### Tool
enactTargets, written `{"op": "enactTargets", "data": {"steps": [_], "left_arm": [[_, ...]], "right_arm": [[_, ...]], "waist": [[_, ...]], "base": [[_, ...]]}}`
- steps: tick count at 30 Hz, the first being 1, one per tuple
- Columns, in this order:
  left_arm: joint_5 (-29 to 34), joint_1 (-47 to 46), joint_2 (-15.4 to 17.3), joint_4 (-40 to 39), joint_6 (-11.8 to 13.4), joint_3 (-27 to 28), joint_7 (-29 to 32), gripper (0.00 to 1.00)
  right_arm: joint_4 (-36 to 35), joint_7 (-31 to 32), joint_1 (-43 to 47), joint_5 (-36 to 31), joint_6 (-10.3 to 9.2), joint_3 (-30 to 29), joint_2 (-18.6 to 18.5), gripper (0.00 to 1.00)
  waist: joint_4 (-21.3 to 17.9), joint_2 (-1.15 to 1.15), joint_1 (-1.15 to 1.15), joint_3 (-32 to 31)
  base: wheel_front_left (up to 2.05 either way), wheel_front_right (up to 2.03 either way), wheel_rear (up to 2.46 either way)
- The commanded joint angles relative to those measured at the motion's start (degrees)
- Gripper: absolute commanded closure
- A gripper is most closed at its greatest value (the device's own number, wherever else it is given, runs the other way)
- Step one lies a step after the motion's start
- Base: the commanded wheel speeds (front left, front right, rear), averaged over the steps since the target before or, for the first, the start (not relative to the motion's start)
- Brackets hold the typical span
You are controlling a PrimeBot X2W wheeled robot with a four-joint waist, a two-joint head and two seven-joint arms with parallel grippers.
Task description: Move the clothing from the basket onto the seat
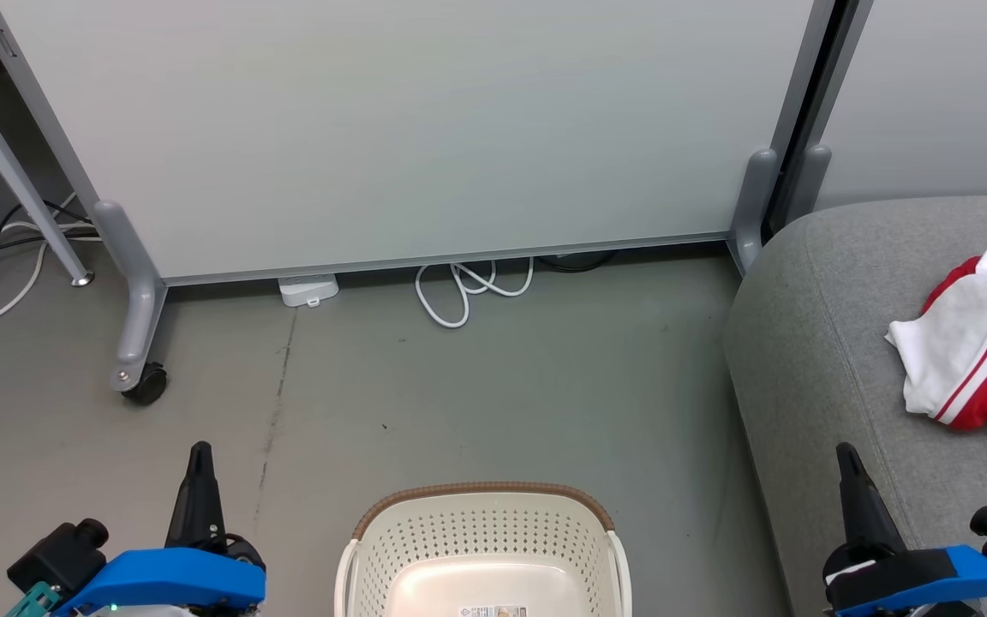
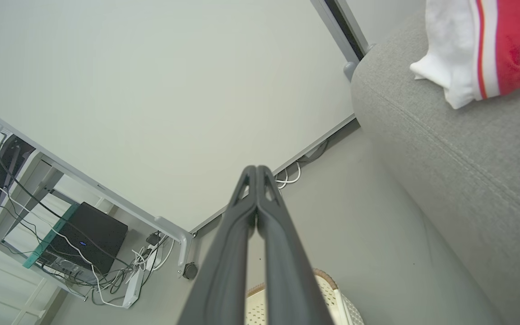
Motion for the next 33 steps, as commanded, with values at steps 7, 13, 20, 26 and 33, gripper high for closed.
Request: {"op": "enactTargets", "data": {"steps": [7,13,20,26,33], "left_arm": [[-6.63,-2.3,0.07,-1.05,-0.48,0.89,1.6,1.0],[-11.06,-2.6,0.07,-1.12,-0.6,1.31,2.72,1.0],[-15.94,-2.99,0.07,-1.21,-0.69,1.78,3.88,1.0],[-19.81,-3.3,0.07,-1.27,-0.78,2.13,4.88,1.0],[-24.1,-3.47,0.07,-1.35,-0.91,2.46,5.94,1.0]], "right_arm": [[-0.99,1.66,-2.17,6.68,0.02,-0.49,-0.07,1.0],[-1.08,2.79,-2.61,11.05,0.02,-0.75,-0.07,1.0],[-1.15,4.01,-2.98,15.89,0.02,-1.04,-0.07,1.0],[-1.22,5.01,-3.22,19.72,0.03,-1.25,-0.07,1.0],[-1.29,6.08,-3.63,23.94,0.03,-1.49,-0.07,1.0]], "waist": [[-0.24,0.0,0.0,0.05],[-0.45,0.0,0.0,0.1],[-0.68,0.0,0.0,0.15],[-0.88,0.0,0.0,0.19],[-1.12,0.0,0.0,0.24]], "base": [[0.0,0.0,0.0],[0.0,0.0,0.0],[0.0,0.0,0.0],[0.0,0.0,0.0],[0.0,0.0,0.0]]}}
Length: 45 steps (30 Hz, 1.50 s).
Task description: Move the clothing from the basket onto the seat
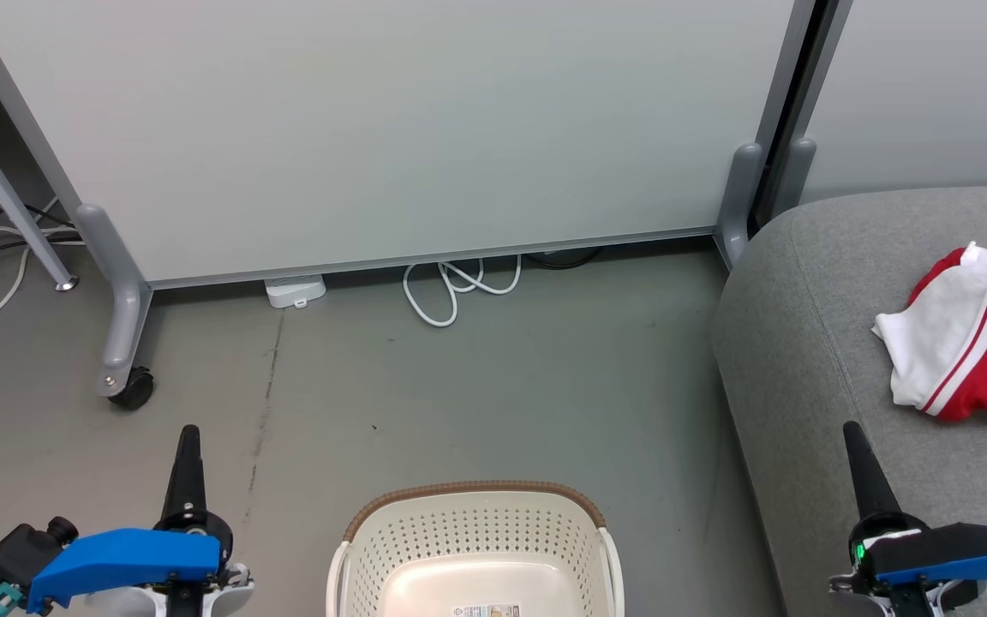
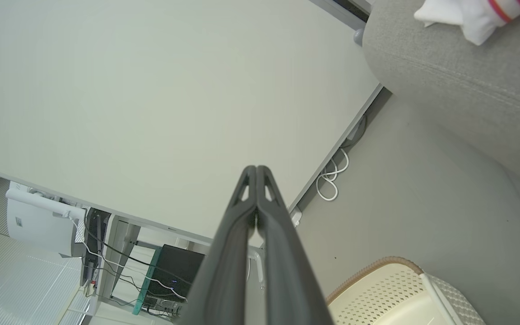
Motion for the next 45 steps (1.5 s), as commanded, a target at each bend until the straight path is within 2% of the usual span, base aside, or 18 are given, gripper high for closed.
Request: {"op": "enactTargets", "data": {"steps": [1,45], "left_arm": [[-1.62,-1.37,0.07,-0.66,-0.44,0.37,0.4,1.0],[-22.9,-2.78,0.07,-0.99,-0.99,2.2,5.69,1.0]], "right_arm": [[-0.73,0.45,-1.46,1.75,0.03,-0.21,-0.07,1.0],[-0.95,5.83,-3.02,22.76,0.04,-1.46,-0.06,1.0]], "waist": [[-0.05,0.0,0.0,0.01],[-1.5,0.0,0.0,0.33]], "base": [[0.0,0.0,0.0],[0.0,0.0,0.0]]}}
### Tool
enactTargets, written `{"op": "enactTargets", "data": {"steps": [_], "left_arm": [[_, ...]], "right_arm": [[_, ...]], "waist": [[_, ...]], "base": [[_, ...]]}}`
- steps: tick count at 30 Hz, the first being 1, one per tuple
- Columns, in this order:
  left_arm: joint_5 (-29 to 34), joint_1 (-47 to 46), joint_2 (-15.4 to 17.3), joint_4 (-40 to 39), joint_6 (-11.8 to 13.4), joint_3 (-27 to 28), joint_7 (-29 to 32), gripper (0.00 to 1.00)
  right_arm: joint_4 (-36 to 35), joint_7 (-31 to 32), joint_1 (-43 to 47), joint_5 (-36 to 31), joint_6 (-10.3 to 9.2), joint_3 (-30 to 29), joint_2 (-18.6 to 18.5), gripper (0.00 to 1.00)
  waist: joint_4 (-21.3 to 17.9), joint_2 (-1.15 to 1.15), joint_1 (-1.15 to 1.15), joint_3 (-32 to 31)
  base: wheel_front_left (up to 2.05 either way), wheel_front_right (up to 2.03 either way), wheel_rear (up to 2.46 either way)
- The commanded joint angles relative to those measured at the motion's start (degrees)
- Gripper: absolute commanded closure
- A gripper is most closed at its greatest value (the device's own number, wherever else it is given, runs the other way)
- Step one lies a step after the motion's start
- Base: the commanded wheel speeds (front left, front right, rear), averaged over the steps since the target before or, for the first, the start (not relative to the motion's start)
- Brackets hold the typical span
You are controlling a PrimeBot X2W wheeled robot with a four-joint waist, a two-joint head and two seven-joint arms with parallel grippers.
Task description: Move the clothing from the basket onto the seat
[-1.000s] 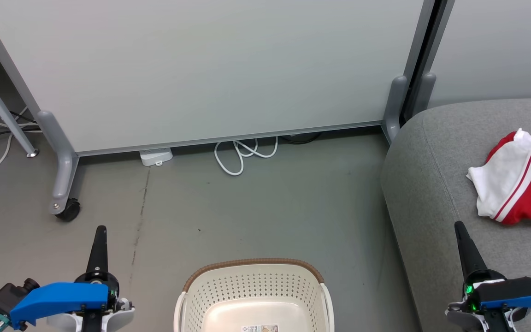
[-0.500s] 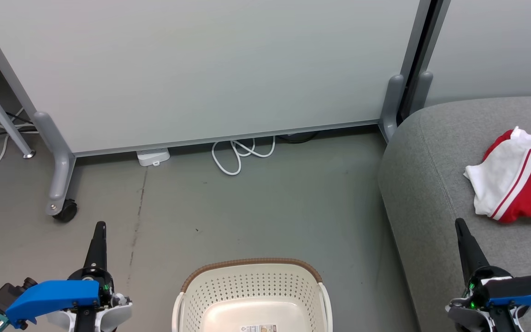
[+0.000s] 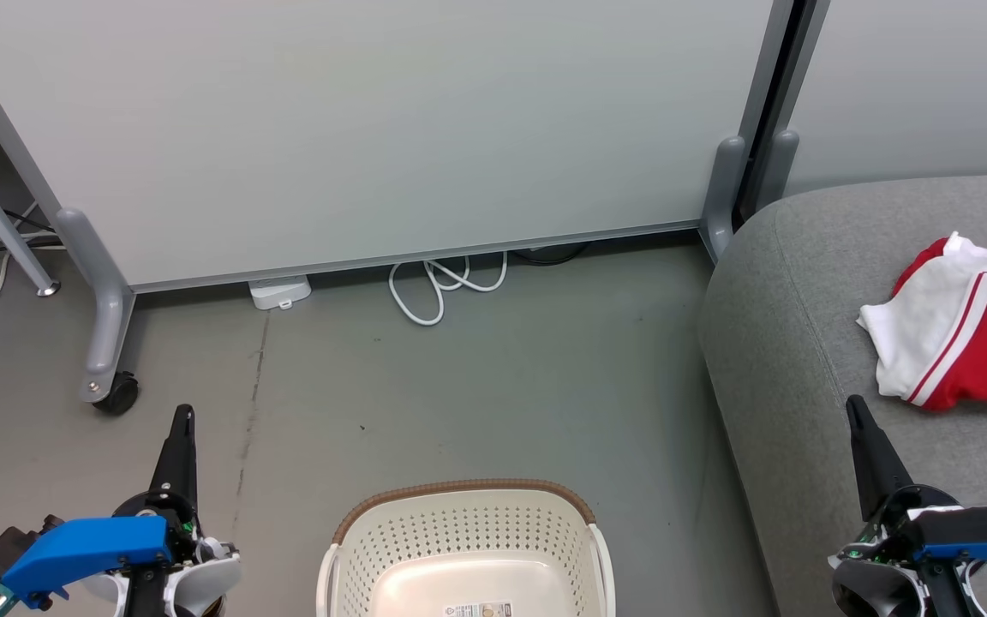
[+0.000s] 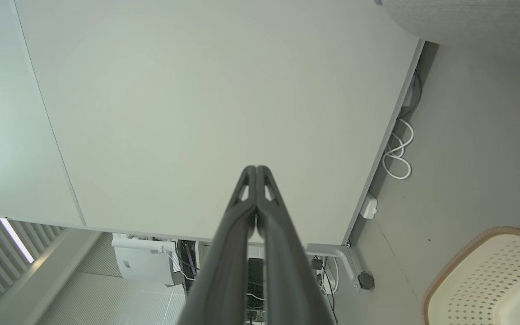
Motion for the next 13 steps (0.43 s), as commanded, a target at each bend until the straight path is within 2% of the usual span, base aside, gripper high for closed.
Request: {"op": "enactTargets", "data": {"steps": [1,13], "left_arm": [[-1.02,-1.0,0.05,-0.41,-0.51,0.2,0.27,1.0],[-5.1,-1.15,0.04,-0.43,-0.61,0.57,1.36,1.0]], "right_arm": [[-0.26,0.3,-0.81,1.1,0.04,-0.26,-0.05,1.0],[-0.29,1.4,-1.19,5.15,0.04,-0.46,-0.05,1.0]], "waist": [[-0.04,0.0,0.0,0.01],[-0.41,0.0,0.0,0.09]], "base": [[0.0,0.0,0.0],[0.0,0.0,0.0]]}}
